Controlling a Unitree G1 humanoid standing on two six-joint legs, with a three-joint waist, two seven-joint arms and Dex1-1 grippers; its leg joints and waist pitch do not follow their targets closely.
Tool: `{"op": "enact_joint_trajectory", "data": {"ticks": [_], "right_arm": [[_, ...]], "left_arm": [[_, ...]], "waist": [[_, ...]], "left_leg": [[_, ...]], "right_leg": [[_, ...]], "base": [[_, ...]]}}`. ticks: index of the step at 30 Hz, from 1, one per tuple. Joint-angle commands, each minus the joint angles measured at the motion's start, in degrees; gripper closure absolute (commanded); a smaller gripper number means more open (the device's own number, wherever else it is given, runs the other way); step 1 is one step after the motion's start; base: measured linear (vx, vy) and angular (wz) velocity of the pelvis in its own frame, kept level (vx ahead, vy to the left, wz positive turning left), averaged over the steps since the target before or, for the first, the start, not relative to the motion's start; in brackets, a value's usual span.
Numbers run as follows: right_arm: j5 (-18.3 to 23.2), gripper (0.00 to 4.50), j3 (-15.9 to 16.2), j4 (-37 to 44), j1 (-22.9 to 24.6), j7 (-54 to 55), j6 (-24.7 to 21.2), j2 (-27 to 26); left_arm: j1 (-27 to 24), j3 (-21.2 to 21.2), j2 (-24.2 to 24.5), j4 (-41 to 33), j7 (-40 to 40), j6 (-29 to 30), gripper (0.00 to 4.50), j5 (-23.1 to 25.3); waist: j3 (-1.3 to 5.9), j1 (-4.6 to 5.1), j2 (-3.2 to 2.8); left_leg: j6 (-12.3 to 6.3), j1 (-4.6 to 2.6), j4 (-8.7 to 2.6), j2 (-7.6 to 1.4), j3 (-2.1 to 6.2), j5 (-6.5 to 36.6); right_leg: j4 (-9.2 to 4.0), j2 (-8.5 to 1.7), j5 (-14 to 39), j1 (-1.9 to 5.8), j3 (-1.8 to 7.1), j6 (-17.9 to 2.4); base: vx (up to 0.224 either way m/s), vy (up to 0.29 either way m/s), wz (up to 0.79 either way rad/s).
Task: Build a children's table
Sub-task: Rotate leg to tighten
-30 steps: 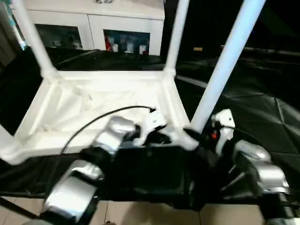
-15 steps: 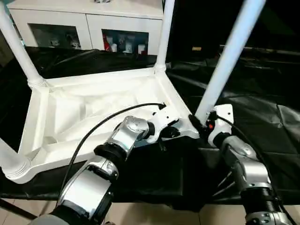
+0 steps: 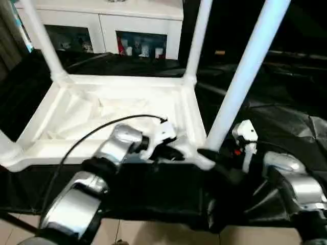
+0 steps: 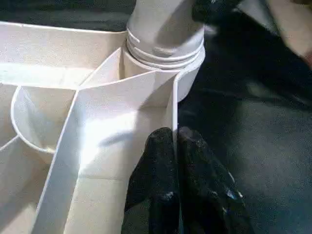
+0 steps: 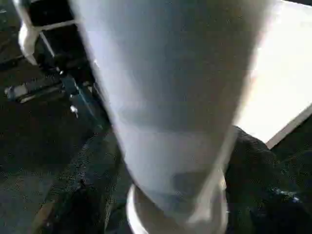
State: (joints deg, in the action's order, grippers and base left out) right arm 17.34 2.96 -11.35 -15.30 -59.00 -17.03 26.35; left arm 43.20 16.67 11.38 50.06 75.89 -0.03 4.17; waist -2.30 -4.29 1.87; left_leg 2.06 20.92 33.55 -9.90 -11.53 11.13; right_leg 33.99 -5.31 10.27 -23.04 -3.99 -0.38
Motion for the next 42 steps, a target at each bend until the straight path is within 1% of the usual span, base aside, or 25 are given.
{"op": "enact_joint_trajectory", "data": {"ticks": [1, 2, 3, 5, 7, 11, 13, 14, 15, 16, 17, 18, 19, 20, 24, 26, 27, 28, 29, 31, 33, 35, 37, 39, 42], "right_arm": [[0.8, 1.37, 0.5, 1.2, 0.2, -1.3, -0.8, 0.6], [0.9, 1.37, 1.3, 1.5, 0.4, -2.9, -1.2, 1.2], [0.3, 1.37, 2.0, 1.5, 0.6, -3.8, -1.0, 1.6], [0.1, 1.65, 2.4, 1.3, 0.7, -4.1, -0.9, 1.8], [0.3, 1.72, 2.6, 1.0, 0.7, -4.4, -1.4, 1.6], [0.6, 2.15, 2.5, 0.8, 0.6, -4.2, -1.7, 1.5], [0.5, 2.24, 2.3, 0.5, 0.6, -3.5, -1.7, 1.3], [0.2, 2.34, 2.0, -0.2, 0.4, -2.0, -1.6, 0.8], [-1.8, 2.37, 1.3, -2.9, -0.3, 3.6, -1.6, -1.0], [-2.1, 2.37, 1.3, -3.2, -0.4, 4.3, -1.6, -1.2], [-3.7, 2.41, 1.0, -4.9, -0.6, 8.5, -1.5, -2.7], [-4.0, 2.44, 1.0, -5.1, -0.7, 9.1, -1.5, -2.9], [-4.9, 2.44, 0.4, -6.4, -0.8, 13.6, -1.9, -4.9], [-5.1, 2.48, 0.2, -6.7, -0.8, 14.9, -2.1, -5.5], [-6.3, 2.51, -1.4, -7.9, -0.8, 25.2, -3.1, -10.9], [-7.1, 2.52, -3.1, -9.1, -1.4, 33.1, -3.4, -14.9], [-8.2, 2.52, -4.0, -10.0, -2.0, 39.0, -3.2, -17.8], [-8.6, 2.52, -4.1, -10.2, -2.1, 40.5, -3.0, -18.6], [-8.9, 2.52, -4.2, -10.2, -2.2, 42.0, -2.8, -19.3], [-9.4, 2.53, -4.2, -10.0, -2.4, 43.8, -2.8, -20.8], [-9.9, 2.53, -3.0, -9.5, -2.4, 43.4, -2.2, -21.4], [-10.5, 2.53, -1.8, -9.0, -2.3, 42.1, -1.0, -21.3], [-10.5, 2.53, -1.7, -8.3, -2.2, 41.0, 0.5, -21.0], [-10.2, 1.99, -1.9, -8.0, -2.1, 40.2, 1.3, -20.8], [-9.0, 1.8, -2.2, -7.3, -2.2, 37.0, 2.2, -19.3]], "left_arm": [[-1.5, 0.6, -1.3, -0.1, 4.1, 0.3, 4.5, -3.2], [-2.1, 0.7, -0.7, -1.2, 5.9, 0.9, 4.5, -3.4], [-2.4, 0.7, -0.4, -1.8, 6.4, 1.2, 4.5, -3.3], [-2.5, 0.7, -0.1, -2.1, 6.8, 1.5, 4.5, -3.2], [-2.6, 0.6, 0.1, -2.3, 6.8, 1.7, 4.5, -3.2], [-2.8, 0.5, 0.4, -2.8, 6.2, 1.7, 4.5, -3.1], [-2.8, 0.2, 0.2, -2.8, 5.4, 1.6, 4.5, -2.9], [-2.5, -0.2, -0.1, -2.3, 3.6, 1.6, 4.5, -2.4], [-1.3, -1.2, -1.3, -0.2, -2.7, 1.3, 4.5, -1.0], [-1.2, -1.4, -1.5, 0.1, -3.5, 1.2, 4.5, -0.8], [-0.1, -2.2, -2.4, 1.9, -8.0, 0.8, 4.5, -0.2], [0.1, -2.4, -2.6, 2.1, -8.6, 0.8, 4.5, -0.1], [1.2, -2.9, -3.5, 3.8, -12.7, 0.7, 4.5, 0.5], [1.5, -3.0, -3.8, 4.3, -14.0, 0.6, 4.5, 0.7], [4.2, -3.8, -6.3, 8.4, -24.4, 1.1, 4.5, 2.1], [6.0, -4.6, -8.2, 11.2, -31.2, 1.4, 4.5, 2.5], [7.4, -5.4, -9.7, 13.1, -36.0, 1.8, 4.5, 2.6], [7.7, -5.6, -10.1, 13.5, -37.3, 1.9, 4.5, 2.6], [8.0, -5.6, -10.5, 13.9, -37.9, 1.8, 4.5, 2.6], [8.5, -5.6, -10.9, 14.7, -39.3, 1.5, 4.5, 2.9], [8.8, -5.5, -11.2, 15.1, -39.4, 1.1, 4.5, 2.9], [8.7, -5.3, -11.2, 15.1, -37.8, 0.3, 4.5, 2.9], [8.6, -4.8, -11.0, 15.4, -35.7, -0.7, 4.5, 2.9], [8.6, -4.5, -10.8, 15.7, -34.4, -1.6, 4.5, 2.8], [8.2, -4.0, -10.2, 16.1, -31.8, -4.3, 4.5, 3.1]], "waist": [[2.62, -0.05, 0.96], [2.64, -0.22, 0.93], [2.61, -0.4, 0.99], [2.64, -0.58, 0.94], [2.67, -0.71, 0.97], [2.77, -0.74, 1.0], [2.72, -0.74, 0.99], [2.74, -0.73, 0.98], [2.7, -0.65, 0.97], [2.65, -0.52, 0.89], [2.57, -0.4, 0.96], [2.57, -0.4, 0.96], [2.54, -0.23, 0.94], [2.54, -0.02, 0.96], [2.68, 0.59, 0.85], [2.74, 0.96, 0.58], [2.83, 0.96, 0.3], [2.83, 1.16, 0.43], [2.85, 1.08, 0.47], [2.83, 1.09, 0.03], [2.86, 1.12, 0.15], [2.77, 1.15, -0.14], [2.84, 1.15, -0.06], [2.88, 1.11, -0.09], [2.83, 1.04, 0.01]], "left_leg": [[-4.58, -0.56, -4.05, -3.9, 1.57, 11.8], [-4.17, -0.72, -4.06, -3.93, 1.57, 12.3], [-3.83, -0.64, -4.11, -3.97, 1.64, 12.4], [-3.56, -0.69, -4.15, -4.0, 1.62, 12.1], [-3.37, -0.67, -4.14, -3.97, 1.62, 11.9], [-3.56, -0.56, -4.05, -3.88, 1.59, 11.2], [-3.41, -0.57, -4.06, -3.85, 1.61, 11.3], [-3.27, -0.59, -4.1, -3.87, 1.66, 11.3], [-3.06, -0.55, -4.13, -3.84, 1.67, 11.5], [-2.72, -0.55, -4.16, -3.82, 1.7, 11.9], [-1.69, -0.79, -4.25, -3.67, 1.79, 13.3], [-1.69, -0.79, -4.25, -3.67, 1.79, 13.3], [-1.26, -0.65, -4.36, -3.66, 1.91, 13.9], [-1.03, -0.79, -4.38, -3.58, 1.93, 15.0], [-0.49, -0.65, -4.44, -3.45, 2.04, 15.3], [-0.27, -0.77, -4.47, -3.46, 2.01, 15.3], [-0.05, -0.85, -4.46, -3.44, 2.05, 15.4], [0.2, -0.8, -4.46, -3.39, 1.98, 15.5], [0.13, -0.81, -4.41, -3.28, 2.0, 15.2], [-0.34, -0.81, -4.42, -3.3, 1.96, 15.0], [-1.01, -0.72, -4.46, -3.27, 1.91, 14.9], [-1.12, -0.75, -4.54, -3.32, 1.93, 15.8], [-1.16, -0.7, -4.53, -3.3, 1.95, 15.8], [-1.55, -0.7, -4.52, -3.33, 1.93, 15.4], [-2.49, -0.53, -4.53, -3.38, 1.9, 14.4]], "right_leg": [[-4.48, -4.4, 15.7, 2.61, 2.91, -13.0], [-4.53, -4.38, 16.7, 2.51, 2.87, -12.7], [-4.57, -4.46, 17.8, 2.55, 2.85, -12.3], [-4.57, -4.39, 17.7, 2.45, 2.89, -12.0], [-4.47, -4.38, 17.1, 2.45, 2.9, -11.9], [-4.32, -4.37, 15.6, 2.55, 2.87, -12.1], [-4.42, -4.41, 16.5, 2.55, 2.86, -11.8], [-4.41, -4.39, 16.8, 2.51, 2.85, -11.7], [-4.46, -4.35, 17.1, 2.46, 2.84, -11.5], [-4.52, -4.31, 17.7, 2.28, 2.82, -11.5], [-4.92, -4.31, 21.2, 2.17, 2.7, -10.4], [-4.92, -4.31, 21.2, 2.17, 2.7, -10.4], [-5.12, -4.32, 22.4, 2.18, 2.75, -9.6], [-5.33, -4.3, 23.3, 2.04, 2.73, -9.2], [-5.27, -4.2, 22.2, 2.12, 2.74, -9.0], [-5.32, -4.07, 21.1, 1.94, 2.8, -9.1], [-5.21, -4.07, 20.5, 1.94, 2.81, -9.3], [-5.19, -3.97, 20.1, 1.87, 2.84, -9.4], [-5.28, -4.1, 20.0, 2.14, 2.78, -9.4], [-5.27, -4.05, 18.8, 2.12, 2.87, -9.6], [-5.24, -3.99, 17.9, 2.28, 2.82, -9.5], [-5.4, -4.0, 18.6, 2.27, 2.81, -9.6], [-5.4, -4.01, 18.7, 2.34, 2.79, -9.4], [-5.34, -4.06, 18.2, 2.4, 2.82, -9.5], [-5.2, -4.07, 16.4, 2.54, 2.77, -10.0]], "base": [[0.0, 0.0, 0.0], [0.0, 0.0, 0.0], [0.0, 0.0, 0.0], [0.0, 0.0, 0.0], [0.0, 0.0, 0.0], [0.0, 0.0, 0.0], [0.0, 0.0, 0.0], [0.0, 0.0, 0.0], [0.0, 0.0, 0.0], [0.0, 0.0, 0.0], [0.0, 0.0, 0.0], [0.0, 0.0, 0.0], [0.0, 0.0, 0.0], [0.0, 0.0, 0.0], [0.0, 0.0, 0.0], [0.0, 0.0, 0.0], [0.0, 0.0, 0.0], [0.0, 0.0, 0.0], [0.0, 0.0, 0.0], [0.0, 0.0, 0.0], [0.0, 0.0, 0.0], [0.0, 0.0, 0.0], [0.0, 0.0, 0.0], [0.0, 0.0, 0.0], [0.0, 0.0, 0.0]]}}
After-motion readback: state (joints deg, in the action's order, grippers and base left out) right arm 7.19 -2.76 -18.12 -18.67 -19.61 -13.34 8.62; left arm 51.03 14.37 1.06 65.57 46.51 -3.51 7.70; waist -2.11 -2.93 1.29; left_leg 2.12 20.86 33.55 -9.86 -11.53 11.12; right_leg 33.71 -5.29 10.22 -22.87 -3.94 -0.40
